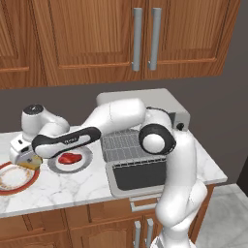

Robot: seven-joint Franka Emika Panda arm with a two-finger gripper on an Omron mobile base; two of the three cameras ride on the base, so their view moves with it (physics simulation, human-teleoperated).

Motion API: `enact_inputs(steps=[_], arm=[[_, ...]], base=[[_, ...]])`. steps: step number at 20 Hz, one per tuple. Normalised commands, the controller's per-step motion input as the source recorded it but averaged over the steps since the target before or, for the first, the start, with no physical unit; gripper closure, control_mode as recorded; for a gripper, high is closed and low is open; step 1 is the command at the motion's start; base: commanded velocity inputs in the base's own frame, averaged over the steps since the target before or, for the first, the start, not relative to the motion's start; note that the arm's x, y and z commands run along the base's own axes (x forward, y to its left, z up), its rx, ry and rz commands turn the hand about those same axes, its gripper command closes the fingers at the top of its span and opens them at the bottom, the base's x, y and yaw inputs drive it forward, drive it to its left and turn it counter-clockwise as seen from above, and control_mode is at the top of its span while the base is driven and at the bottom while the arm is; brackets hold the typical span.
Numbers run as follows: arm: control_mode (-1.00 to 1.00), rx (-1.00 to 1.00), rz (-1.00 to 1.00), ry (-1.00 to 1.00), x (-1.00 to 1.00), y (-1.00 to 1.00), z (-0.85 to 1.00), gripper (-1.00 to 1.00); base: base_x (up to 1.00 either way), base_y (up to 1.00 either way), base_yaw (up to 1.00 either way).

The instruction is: Open the toaster oven door. Place the hotdog bun on the top rack in the toaster oven and place the steak on the bottom rack.

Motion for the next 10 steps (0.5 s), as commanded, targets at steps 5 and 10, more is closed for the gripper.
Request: enact_inputs(steps=[5, 10], arm=[[-1.0, 0.0, 0.08, -0.1, -0.2, -1.0, 0.46, 1.0], [-1.0, 0.0, 0.02, -0.03, -0.08, -1.0, 0.35, 1.0]], base=[[0.0, 0.0, 0.0], [0.0, 0.0, 0.0]])
